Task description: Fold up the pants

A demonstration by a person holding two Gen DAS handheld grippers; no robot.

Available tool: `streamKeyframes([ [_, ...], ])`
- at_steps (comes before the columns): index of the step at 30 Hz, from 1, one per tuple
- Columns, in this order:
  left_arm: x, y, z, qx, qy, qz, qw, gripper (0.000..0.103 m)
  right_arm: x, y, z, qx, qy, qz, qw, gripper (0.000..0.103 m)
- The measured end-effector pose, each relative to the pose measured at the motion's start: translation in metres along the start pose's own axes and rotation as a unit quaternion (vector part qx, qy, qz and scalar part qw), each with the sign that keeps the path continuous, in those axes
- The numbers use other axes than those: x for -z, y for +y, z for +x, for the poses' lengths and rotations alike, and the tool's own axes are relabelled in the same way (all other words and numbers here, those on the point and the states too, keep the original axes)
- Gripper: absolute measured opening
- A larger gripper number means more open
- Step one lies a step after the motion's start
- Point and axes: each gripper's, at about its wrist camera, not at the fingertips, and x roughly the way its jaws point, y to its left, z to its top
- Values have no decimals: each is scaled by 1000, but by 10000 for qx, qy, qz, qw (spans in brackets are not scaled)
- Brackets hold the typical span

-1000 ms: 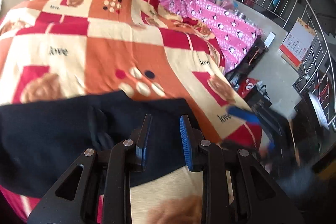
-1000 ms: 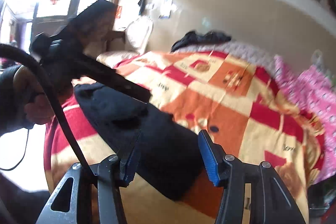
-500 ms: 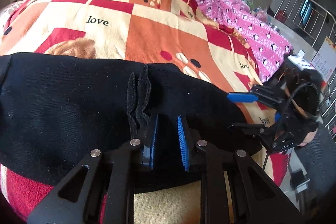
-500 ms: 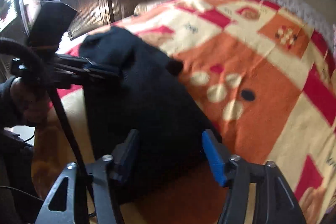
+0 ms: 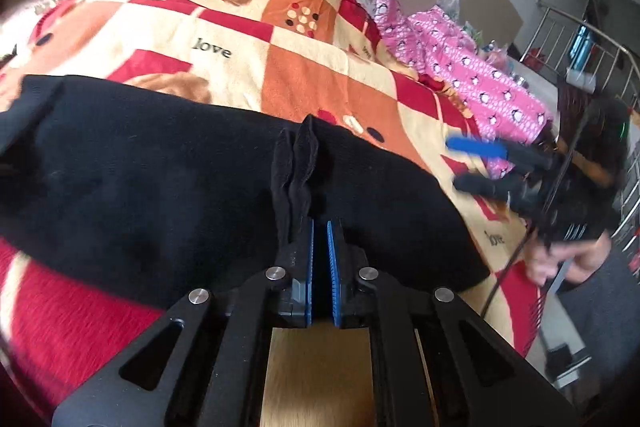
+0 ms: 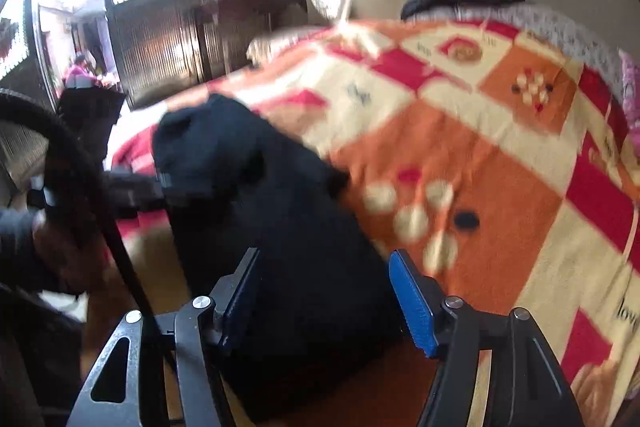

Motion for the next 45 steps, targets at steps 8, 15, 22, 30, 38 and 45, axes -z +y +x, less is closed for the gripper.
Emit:
streamKeyframes([
  [8,10,13,0,-15,40,-216,9998,30,-45,21,115,733,1337,-30,9883,68],
  [15,14,15,-10,84,-35,-313,9995,30,-47,18,103,937,1012,289,9900,75],
  [22,24,50,-91,-140,-733,-1041,9918,46,-30,24,-2,1306,-789,405,9875,66],
  [30,20,158,-105,-243,-887,-3644,9267,62,53,-44,-40,877,-1401,2242,9604,67],
  [38,-12,158,-82,-168,-810,-4133,9068,94,46,-26,-29,669,-1217,1876,9724,67],
  [45,-31,160,-68,-39,-605,-4269,9023,94,54,-29,-28,596,-1235,1940,9714,67],
])
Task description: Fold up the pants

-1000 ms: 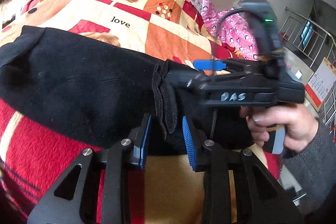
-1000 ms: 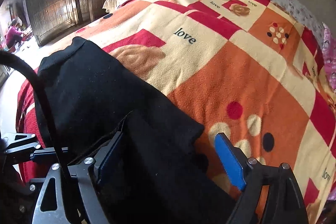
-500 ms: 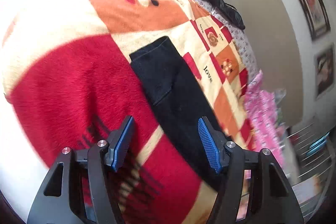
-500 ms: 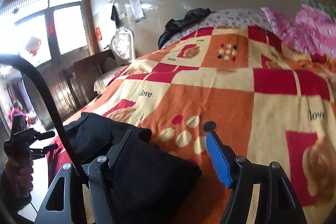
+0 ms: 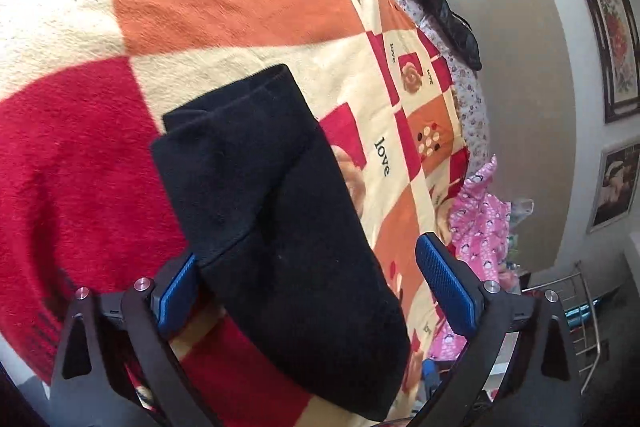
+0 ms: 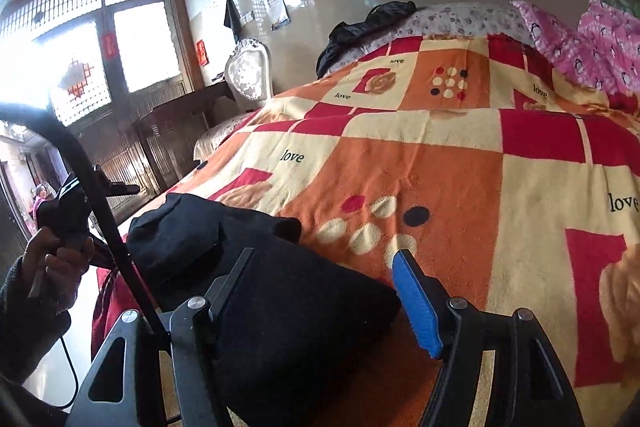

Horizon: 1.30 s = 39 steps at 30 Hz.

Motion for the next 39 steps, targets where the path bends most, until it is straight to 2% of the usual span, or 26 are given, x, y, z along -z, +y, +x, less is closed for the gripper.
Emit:
streamKeyframes([
  [1,-1,0,3,140,73,3,9999,79,0,-1,0,-7,-15,25,10000,67],
  [2,-1,0,4,290,142,31,9995,72,0,-2,-1,-17,-16,35,10000,67],
  [4,-2,1,1,280,82,87,9995,52,0,-1,0,-2,15,15,10000,67],
  [6,2,3,-7,219,-85,169,9996,42,0,1,1,-16,52,-31,10000,67],
  [11,14,10,-16,-102,-466,425,9980,41,-1,1,2,-8,80,-35,10000,67],
  [12,16,10,-13,-173,-501,535,9972,29,-1,0,2,-10,83,-30,10000,67],
  [13,16,10,-10,-224,-503,610,9966,24,-1,0,3,-17,92,-28,10000,67],
  [14,17,11,-8,-260,-537,652,9961,24,-1,0,3,-21,102,-28,9999,67],
  [17,19,14,-3,-330,-718,854,9932,15,-1,0,3,-21,99,-31,9999,67],
  [19,27,10,-4,-495,-933,1175,9874,11,-1,0,3,-25,96,-25,9999,67],
  [20,33,5,-5,-630,-1075,1438,9817,11,-1,0,3,-32,94,-22,9999,67],
  [23,51,-12,-6,-1050,-1528,2189,9580,10,-2,-2,3,13,76,56,10000,67],
  [25,66,-26,-4,-1331,-1873,2841,9309,10,-8,-7,1,12,79,391,9992,67],
  [29,104,-48,6,-1886,-2439,4223,8524,10,-51,2,-3,-674,127,1163,9908,68],
  [30,116,-55,11,-2010,-2536,4643,8244,10,-66,8,0,-1068,200,1324,9852,70],
  [31,125,-60,15,-2030,-2576,4958,8041,10,-78,15,7,-1388,362,1457,9789,76],
  [32,134,-64,18,-2030,-2621,5275,7822,10,-93,22,18,-1732,631,1639,9691,77],
  [34,152,-73,21,-1957,-2731,5830,7398,10,-106,29,35,-2203,867,1868,9534,77],
  [36,171,-78,22,-1782,-2772,6324,7010,10,-115,33,57,-2693,1109,2127,9327,77],
  [39,204,-82,23,-1508,-2789,7073,6319,10,-118,38,89,-3269,1636,2403,8992,77],
])
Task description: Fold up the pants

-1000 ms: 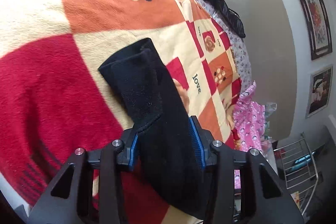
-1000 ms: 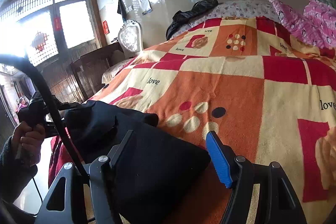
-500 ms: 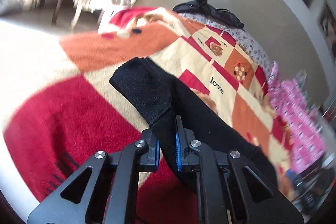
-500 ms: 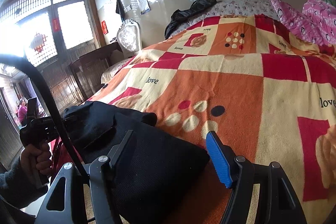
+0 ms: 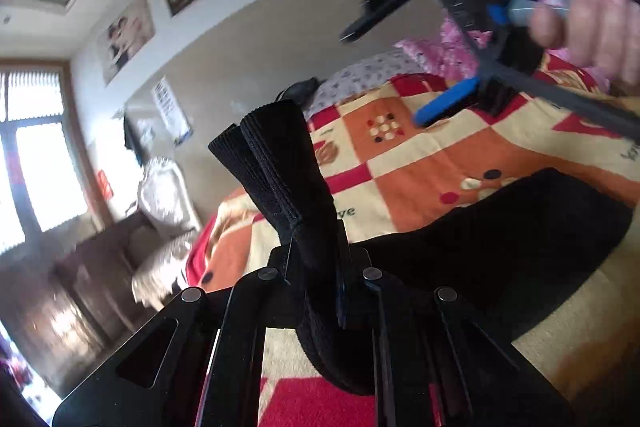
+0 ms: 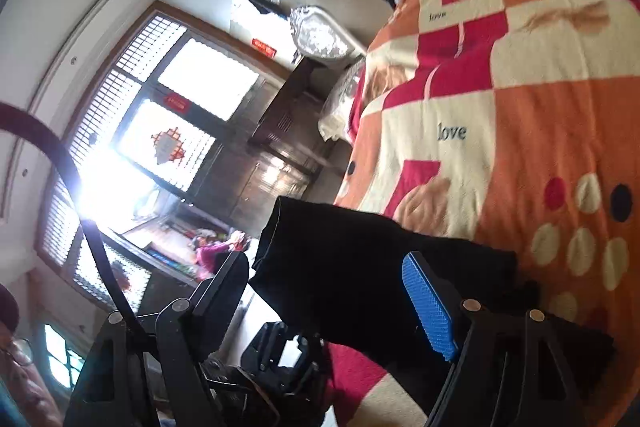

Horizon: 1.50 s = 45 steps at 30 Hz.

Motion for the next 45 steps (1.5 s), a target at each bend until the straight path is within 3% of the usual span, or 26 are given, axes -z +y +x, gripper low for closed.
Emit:
streamKeyframes([
  [4,-1,-23,-10,330,-176,611,9974,10,0,-4,8,-241,59,182,9995,77],
  [8,0,-38,-17,443,-250,975,9939,10,11,-6,-11,-507,-257,177,9982,77],
  [11,0,-50,-26,388,-494,1436,9876,10,17,-14,-28,-72,-441,188,9988,77],
  [13,-1,-61,-36,492,-585,1735,9819,10,19,-20,-30,408,-289,95,9987,76],
  [15,0,-70,-41,612,-587,2005,9760,10,25,-26,-28,802,-79,-42,9967,44],
  [16,-1,-73,-42,677,-551,2066,9745,10,28,-30,-28,1080,14,-30,9941,18],
  [17,-1,-76,-43,747,-533,2097,9735,10,30,-35,-29,1345,22,14,9909,15],
  [20,-12,-87,-48,1033,-482,2089,9713,10,37,-53,-45,1807,31,118,9835,13],
  [27,-26,-110,-49,1644,35,2079,9642,14,39,-114,-64,2017,402,629,9766,14],
  [32,-24,-110,-70,2162,177,2024,9550,23,47,-138,-80,1525,48,1070,9825,25],
  [35,-25,-99,-79,2441,359,1585,9561,23,53,-134,-102,1691,-432,986,9797,32],
  [38,-39,-61,-72,2764,702,555,9569,23,64,-118,-133,2359,-1029,639,9642,34],
  [40,-51,-28,-58,2823,940,-248,9544,23,73,-91,-150,2911,-1335,-43,9473,34],
  [43,-66,16,-28,2697,1250,-1207,9471,23,92,-27,-145,3175,-1174,-1730,9249,34],
  [44,-67,26,-18,2699,1363,-1519,9410,23,104,-4,-139,3156,-966,-2457,9114,35],
  [45,-68,38,-4,2780,1528,-1924,9286,23,112,11,-129,3073,-781,-2897,9031,36],
])
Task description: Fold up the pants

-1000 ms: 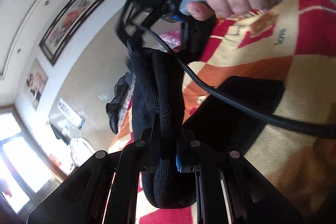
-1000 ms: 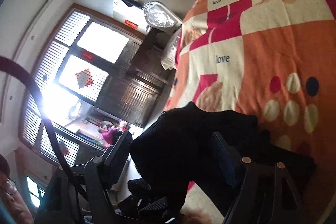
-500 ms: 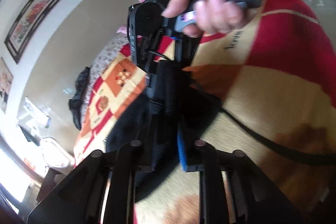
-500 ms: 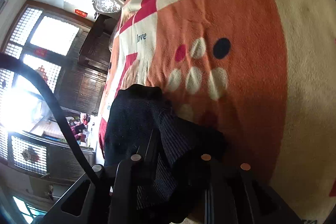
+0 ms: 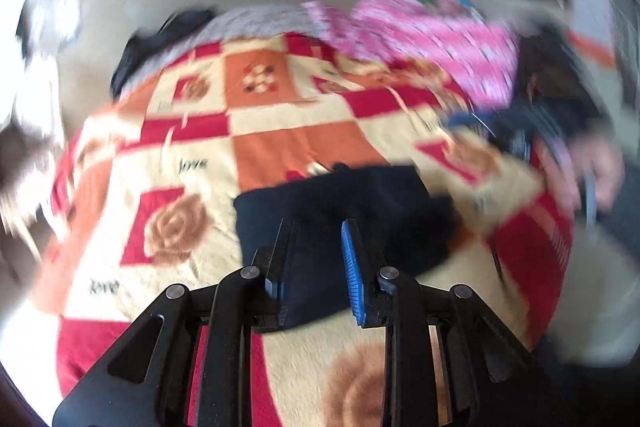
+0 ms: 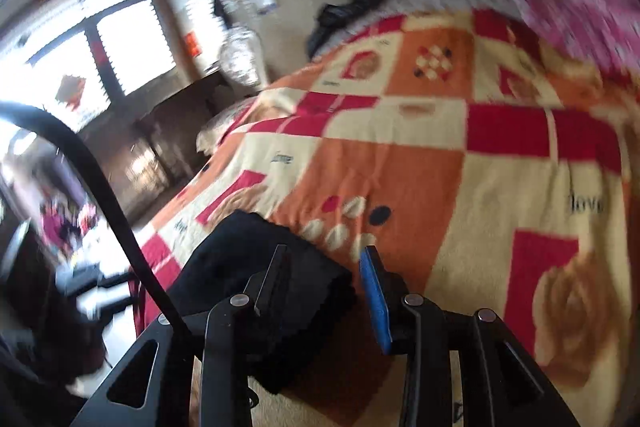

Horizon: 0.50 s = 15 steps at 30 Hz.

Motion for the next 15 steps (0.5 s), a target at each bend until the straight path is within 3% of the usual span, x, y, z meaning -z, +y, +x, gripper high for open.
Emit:
streamKeyframes([
  [2,-12,25,17,558,344,-901,9938,23,2,34,1,-269,45,-869,9958,44],
  [4,-13,40,47,1146,829,-1538,9779,23,7,53,25,-274,343,-1187,9920,46],
  [6,2,42,72,900,1326,-1738,9717,23,18,55,58,-7,781,-1235,9893,46],
  [8,15,40,90,971,1625,-1769,9658,23,37,46,95,236,1441,-1061,9836,46],
  [9,22,38,89,1044,1445,-1759,9681,23,49,37,104,309,1626,-907,9820,47],
  [12,26,33,92,1056,1292,-1749,9703,23,57,15,105,154,1456,-357,9886,52],
  [15,23,30,92,959,1237,-1607,9745,23,57,13,105,125,1479,-345,9883,53],
])
